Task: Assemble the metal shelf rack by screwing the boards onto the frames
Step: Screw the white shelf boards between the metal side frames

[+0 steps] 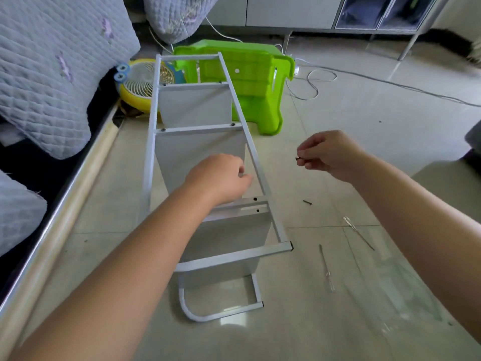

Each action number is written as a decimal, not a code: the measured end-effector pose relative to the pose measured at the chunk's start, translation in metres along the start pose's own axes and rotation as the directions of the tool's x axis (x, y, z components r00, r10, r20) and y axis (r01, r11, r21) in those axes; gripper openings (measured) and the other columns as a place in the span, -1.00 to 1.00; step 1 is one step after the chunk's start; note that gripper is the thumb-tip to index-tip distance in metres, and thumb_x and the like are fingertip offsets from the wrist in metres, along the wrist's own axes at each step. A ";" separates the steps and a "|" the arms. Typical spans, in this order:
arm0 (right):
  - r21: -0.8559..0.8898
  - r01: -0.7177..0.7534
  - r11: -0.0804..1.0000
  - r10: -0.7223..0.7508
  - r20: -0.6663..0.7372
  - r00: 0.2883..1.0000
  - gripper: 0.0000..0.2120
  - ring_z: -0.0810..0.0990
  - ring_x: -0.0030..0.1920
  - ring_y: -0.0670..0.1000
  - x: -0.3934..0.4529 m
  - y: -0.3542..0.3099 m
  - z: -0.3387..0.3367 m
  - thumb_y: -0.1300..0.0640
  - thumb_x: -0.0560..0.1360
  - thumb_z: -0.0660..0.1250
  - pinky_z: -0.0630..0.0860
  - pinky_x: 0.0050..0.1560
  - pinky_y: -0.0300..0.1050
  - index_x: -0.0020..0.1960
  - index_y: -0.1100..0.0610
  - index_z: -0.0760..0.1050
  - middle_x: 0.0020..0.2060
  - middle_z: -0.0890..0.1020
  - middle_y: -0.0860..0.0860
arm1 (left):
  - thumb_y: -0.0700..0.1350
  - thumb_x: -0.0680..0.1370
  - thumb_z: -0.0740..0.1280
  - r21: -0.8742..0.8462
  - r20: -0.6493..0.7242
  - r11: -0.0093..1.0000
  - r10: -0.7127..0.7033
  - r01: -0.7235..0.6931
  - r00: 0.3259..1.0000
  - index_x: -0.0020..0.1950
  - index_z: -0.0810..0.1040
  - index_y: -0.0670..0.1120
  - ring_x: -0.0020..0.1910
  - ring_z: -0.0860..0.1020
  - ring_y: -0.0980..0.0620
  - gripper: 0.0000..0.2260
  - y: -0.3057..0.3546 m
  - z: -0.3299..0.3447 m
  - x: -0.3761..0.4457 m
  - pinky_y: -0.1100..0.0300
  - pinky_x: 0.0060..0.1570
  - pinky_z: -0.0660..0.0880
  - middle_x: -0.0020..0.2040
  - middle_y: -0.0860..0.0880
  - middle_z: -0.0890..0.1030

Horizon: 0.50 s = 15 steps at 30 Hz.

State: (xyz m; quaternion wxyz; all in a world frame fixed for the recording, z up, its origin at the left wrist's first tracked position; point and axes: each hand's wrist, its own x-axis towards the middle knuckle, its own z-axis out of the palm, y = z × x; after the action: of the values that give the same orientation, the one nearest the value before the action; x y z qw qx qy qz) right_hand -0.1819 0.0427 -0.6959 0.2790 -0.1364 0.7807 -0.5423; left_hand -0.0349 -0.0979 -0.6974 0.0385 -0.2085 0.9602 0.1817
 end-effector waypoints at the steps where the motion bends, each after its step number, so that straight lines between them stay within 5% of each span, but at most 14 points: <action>1: 0.051 0.020 0.999 -0.021 0.025 0.999 -0.75 0.54 -0.59 -0.15 -0.004 -0.011 0.005 0.49 0.45 0.25 0.45 -0.55 -0.39 -0.34 0.25 0.38 -0.61 0.54 -0.01 | 0.04 0.57 0.17 0.007 0.019 1.000 0.010 -0.010 1.000 0.16 0.54 -0.11 0.15 0.48 -0.10 -0.69 -0.004 -0.001 -0.002 0.05 0.14 0.45 0.17 -0.10 0.56; 9: 0.219 0.090 0.972 -0.125 0.151 0.981 -0.74 0.59 -0.48 -0.09 -0.025 -0.012 0.040 0.57 0.42 0.18 0.58 -0.34 -0.32 -0.30 0.27 0.41 -0.46 0.53 0.11 | 0.11 0.52 0.27 0.049 0.172 0.968 0.234 -0.245 0.957 0.13 0.57 -0.09 0.04 0.52 -0.05 -0.67 -0.019 -0.007 -0.039 0.06 0.05 0.46 0.04 -0.06 0.60; 15: -0.111 0.187 0.976 -0.164 0.190 0.968 -0.60 0.48 -0.51 -0.14 -0.028 -0.013 0.031 0.56 0.48 0.04 0.50 -0.39 -0.40 0.12 0.25 0.49 -0.37 0.43 0.10 | -0.02 0.55 0.25 0.199 0.039 0.955 0.216 -0.220 0.976 0.09 0.55 -0.11 0.08 0.52 -0.13 -0.77 -0.018 0.005 -0.046 0.09 0.00 0.47 0.06 -0.10 0.59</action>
State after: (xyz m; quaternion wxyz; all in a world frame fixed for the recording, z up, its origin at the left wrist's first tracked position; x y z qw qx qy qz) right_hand -0.1425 0.0286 -0.6842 0.2900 -0.2710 0.7703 -0.4992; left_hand 0.0143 -0.0937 -0.7017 0.0473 -0.0948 0.9905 0.0879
